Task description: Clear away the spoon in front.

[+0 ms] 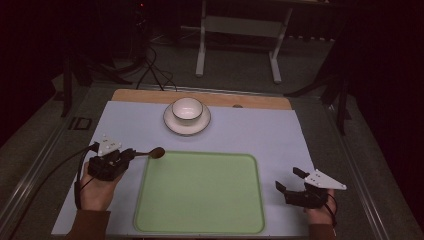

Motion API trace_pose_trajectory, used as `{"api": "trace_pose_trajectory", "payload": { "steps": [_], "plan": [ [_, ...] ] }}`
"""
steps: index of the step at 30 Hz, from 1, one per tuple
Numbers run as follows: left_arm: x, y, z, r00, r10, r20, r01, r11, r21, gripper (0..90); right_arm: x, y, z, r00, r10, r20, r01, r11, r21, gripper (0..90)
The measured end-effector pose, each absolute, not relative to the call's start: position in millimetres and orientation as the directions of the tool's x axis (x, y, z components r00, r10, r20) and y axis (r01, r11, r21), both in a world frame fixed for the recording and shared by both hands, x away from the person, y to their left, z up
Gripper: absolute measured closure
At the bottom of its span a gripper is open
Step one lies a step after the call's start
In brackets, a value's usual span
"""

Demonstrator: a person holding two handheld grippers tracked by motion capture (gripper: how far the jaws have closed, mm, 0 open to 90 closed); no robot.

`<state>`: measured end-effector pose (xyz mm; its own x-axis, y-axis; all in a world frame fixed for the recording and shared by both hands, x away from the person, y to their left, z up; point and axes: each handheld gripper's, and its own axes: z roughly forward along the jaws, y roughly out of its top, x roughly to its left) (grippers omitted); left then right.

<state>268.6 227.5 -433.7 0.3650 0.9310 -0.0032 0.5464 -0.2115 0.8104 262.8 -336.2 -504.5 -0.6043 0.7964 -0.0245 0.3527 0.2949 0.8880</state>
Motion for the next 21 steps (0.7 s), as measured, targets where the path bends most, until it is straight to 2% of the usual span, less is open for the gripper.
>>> {"api": "trace_pose_trajectory", "payload": {
  "steps": [7, 21],
  "plan": [
    [290.0, 220.9, -426.4, 0.343, 0.938, -0.050, 0.496, -0.136, 0.857, 83.2, 262.9, -336.5, -504.5, -0.603, 0.797, -0.024, 0.352, 0.293, 0.889, 14.2],
    [341.2, 198.0, -424.0, 0.287, 0.957, -0.045, 0.428, -0.086, 0.900, 83.1, 263.1, -337.9, -504.1, -0.604, 0.796, -0.024, 0.350, 0.292, 0.890, 14.2]
  ]
}}
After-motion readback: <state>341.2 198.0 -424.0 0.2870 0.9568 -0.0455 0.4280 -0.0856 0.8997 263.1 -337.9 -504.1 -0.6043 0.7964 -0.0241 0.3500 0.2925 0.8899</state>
